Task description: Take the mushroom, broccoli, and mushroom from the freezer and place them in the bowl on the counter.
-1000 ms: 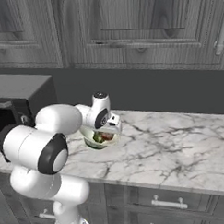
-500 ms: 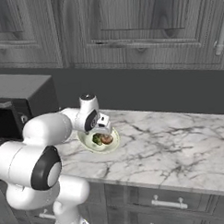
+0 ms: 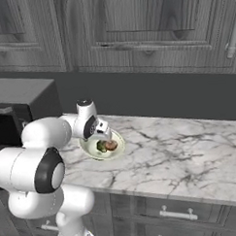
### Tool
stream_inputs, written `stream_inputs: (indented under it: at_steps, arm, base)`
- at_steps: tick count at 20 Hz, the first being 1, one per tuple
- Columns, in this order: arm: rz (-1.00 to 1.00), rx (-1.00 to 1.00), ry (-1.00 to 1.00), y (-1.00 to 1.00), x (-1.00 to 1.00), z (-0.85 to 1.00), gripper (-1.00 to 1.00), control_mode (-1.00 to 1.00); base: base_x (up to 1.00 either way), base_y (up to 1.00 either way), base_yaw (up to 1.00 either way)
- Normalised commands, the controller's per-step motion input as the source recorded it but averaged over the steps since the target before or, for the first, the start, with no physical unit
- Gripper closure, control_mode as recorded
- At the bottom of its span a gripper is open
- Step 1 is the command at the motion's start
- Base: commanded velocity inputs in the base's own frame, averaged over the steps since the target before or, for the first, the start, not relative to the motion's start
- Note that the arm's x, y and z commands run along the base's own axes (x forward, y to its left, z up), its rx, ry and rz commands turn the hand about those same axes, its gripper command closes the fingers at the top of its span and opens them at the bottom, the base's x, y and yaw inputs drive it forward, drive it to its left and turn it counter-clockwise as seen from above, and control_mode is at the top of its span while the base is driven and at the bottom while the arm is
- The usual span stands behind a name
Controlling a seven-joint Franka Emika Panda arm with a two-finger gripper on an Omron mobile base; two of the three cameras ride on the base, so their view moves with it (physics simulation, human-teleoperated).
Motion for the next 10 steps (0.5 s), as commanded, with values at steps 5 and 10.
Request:
stream_inputs:
  at_steps: [5, 10]
  arm:
    - [0.12, 0.00, 0.01, 0.39, 0.18, -0.16, -1.00, -1.00]
    - [0.07, 0.00, 0.00, 0.26, -0.04, 0.03, -1.00, -1.00]
  base:
    - [0.00, 0.00, 0.00]
    - [0.00, 0.00, 0.00]
